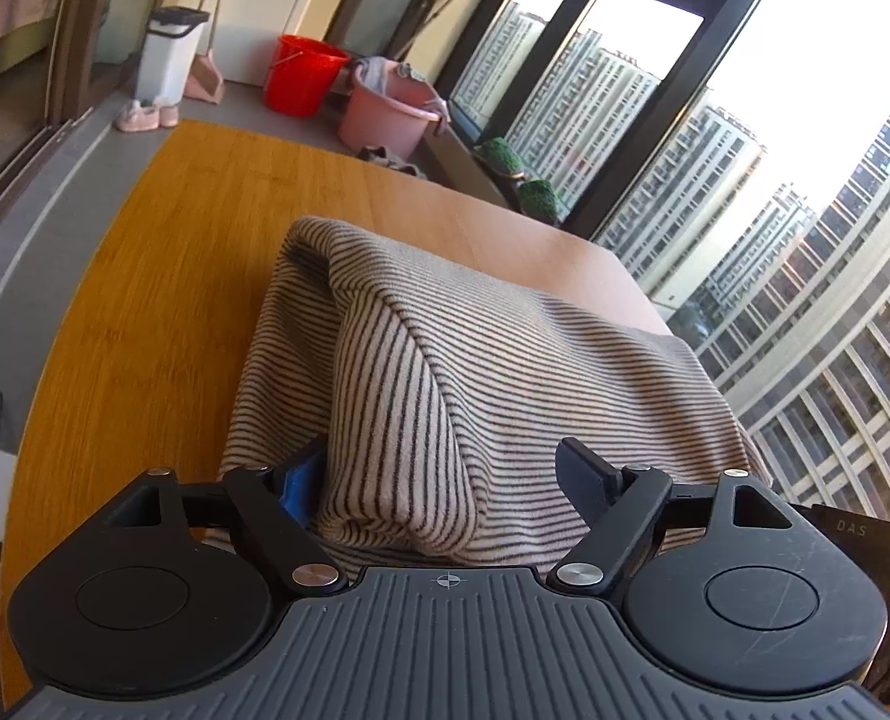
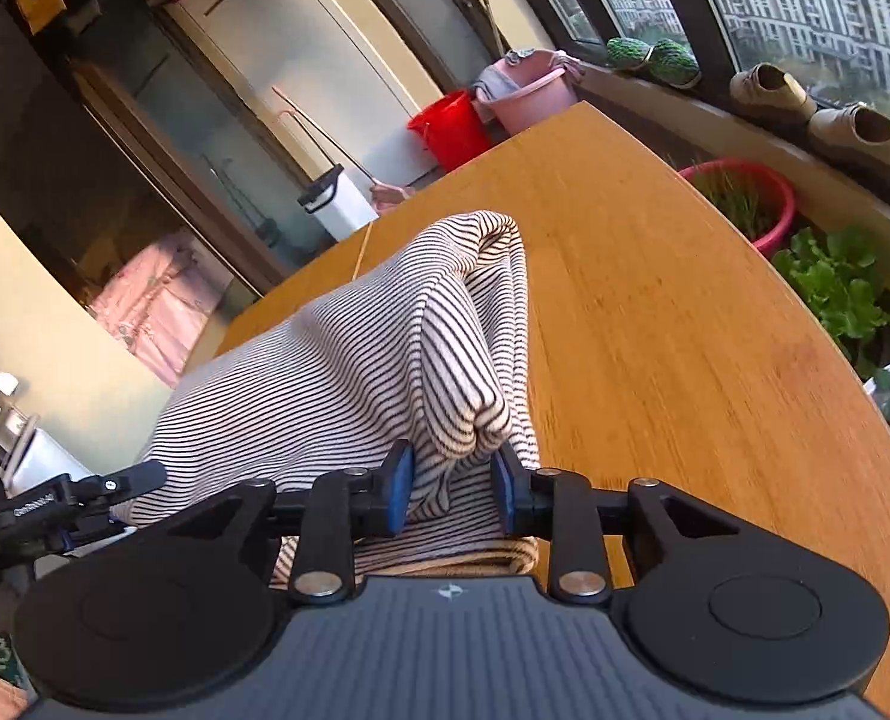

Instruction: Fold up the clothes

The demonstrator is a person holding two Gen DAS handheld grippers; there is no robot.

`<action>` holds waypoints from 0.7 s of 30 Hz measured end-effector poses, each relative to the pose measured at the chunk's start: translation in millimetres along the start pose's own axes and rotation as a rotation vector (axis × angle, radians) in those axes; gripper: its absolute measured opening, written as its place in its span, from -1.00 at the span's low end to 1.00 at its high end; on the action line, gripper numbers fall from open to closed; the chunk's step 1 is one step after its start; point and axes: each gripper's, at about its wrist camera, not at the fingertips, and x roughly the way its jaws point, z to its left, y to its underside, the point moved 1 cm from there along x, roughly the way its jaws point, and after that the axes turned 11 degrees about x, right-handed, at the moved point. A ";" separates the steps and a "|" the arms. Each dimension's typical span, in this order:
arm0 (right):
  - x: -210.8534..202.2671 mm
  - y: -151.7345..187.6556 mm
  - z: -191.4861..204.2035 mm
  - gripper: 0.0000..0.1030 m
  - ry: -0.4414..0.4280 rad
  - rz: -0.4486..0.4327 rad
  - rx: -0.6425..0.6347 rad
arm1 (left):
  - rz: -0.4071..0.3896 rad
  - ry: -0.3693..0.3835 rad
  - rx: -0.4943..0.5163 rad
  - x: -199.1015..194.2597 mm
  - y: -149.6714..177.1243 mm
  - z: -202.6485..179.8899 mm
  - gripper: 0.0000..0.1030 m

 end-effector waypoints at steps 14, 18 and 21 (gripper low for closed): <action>26.6 -15.3 25.3 -0.66 0.005 -0.059 -0.116 | -0.008 0.043 0.002 1.8 11.6 2.1 0.73; 27.5 -11.3 22.8 -0.66 0.025 -0.051 -0.120 | -0.011 0.043 0.011 2.8 13.0 1.2 0.76; 26.1 -6.5 14.1 -0.60 0.041 -0.031 -0.098 | -0.013 0.045 0.014 3.2 13.9 0.6 0.77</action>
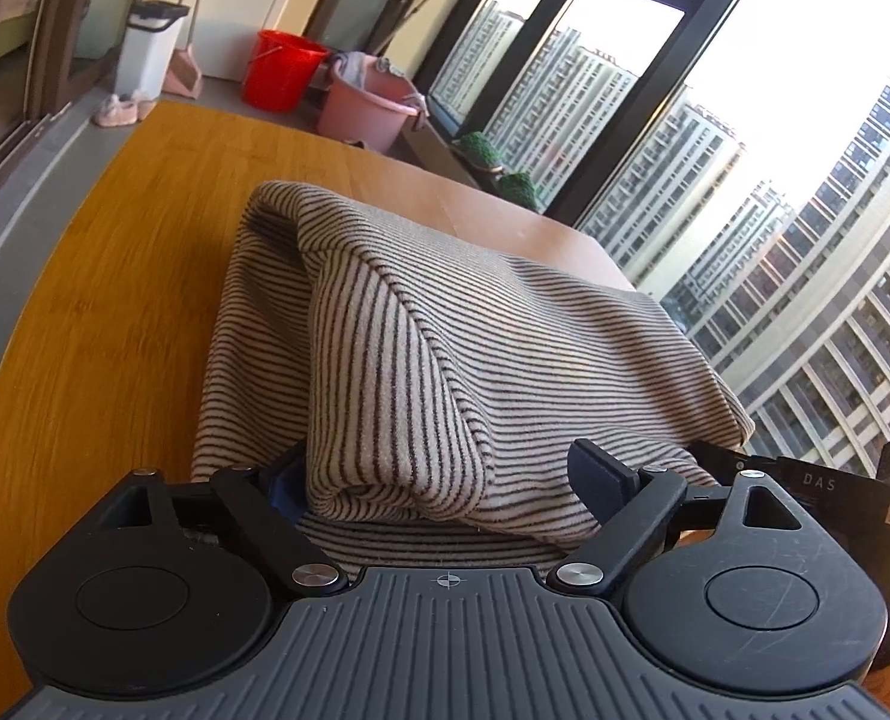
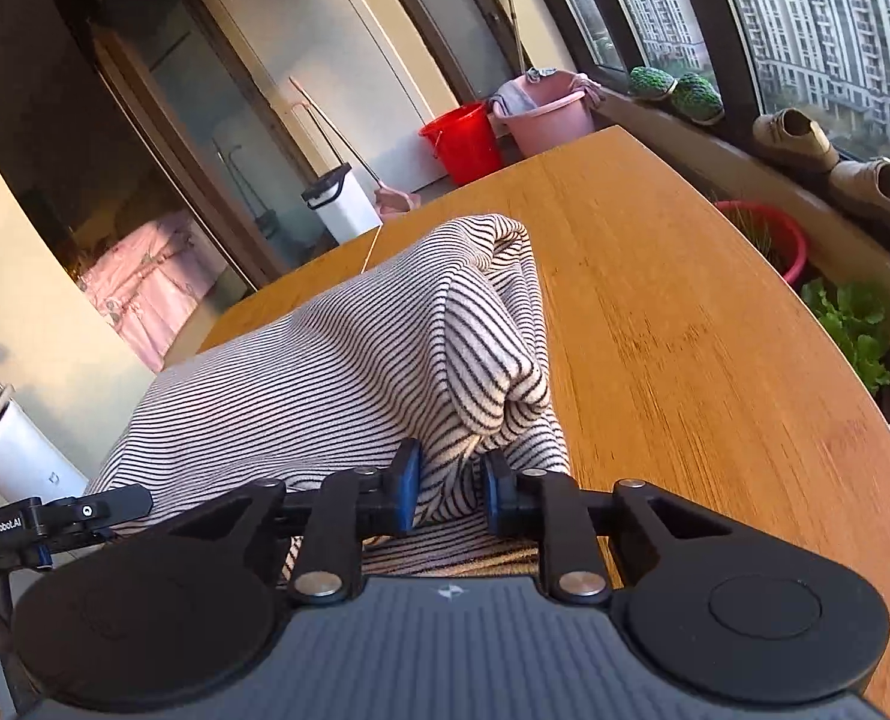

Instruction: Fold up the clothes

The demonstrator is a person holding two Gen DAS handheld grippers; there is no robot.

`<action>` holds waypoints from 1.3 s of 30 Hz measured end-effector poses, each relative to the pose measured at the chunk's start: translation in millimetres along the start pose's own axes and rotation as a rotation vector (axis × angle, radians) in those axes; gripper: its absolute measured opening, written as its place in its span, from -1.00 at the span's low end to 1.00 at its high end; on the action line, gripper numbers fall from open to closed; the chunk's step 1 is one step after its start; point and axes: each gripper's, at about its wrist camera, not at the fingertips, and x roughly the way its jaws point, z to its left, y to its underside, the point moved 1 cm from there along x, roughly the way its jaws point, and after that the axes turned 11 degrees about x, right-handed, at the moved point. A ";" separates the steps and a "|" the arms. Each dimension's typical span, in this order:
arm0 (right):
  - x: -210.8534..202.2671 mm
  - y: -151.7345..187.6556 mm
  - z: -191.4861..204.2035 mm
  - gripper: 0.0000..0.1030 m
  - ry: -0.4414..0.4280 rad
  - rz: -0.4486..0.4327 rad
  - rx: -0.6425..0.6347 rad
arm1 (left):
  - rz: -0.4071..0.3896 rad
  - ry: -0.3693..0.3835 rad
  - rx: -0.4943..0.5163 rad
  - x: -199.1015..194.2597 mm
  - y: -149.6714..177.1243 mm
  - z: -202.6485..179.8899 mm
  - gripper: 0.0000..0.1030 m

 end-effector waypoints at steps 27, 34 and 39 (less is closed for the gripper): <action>-35.7 24.2 -18.2 -0.66 -0.017 -0.015 0.210 | -0.001 0.003 -0.059 -6.0 -8.9 15.2 0.78; -61.8 15.9 -7.9 -0.49 0.029 -0.111 0.063 | -0.082 -0.134 0.037 -35.9 -24.9 14.3 0.67; -70.3 6.1 28.2 -0.49 -0.019 -0.225 -0.103 | -0.109 0.024 0.168 -36.2 -33.2 -24.1 0.75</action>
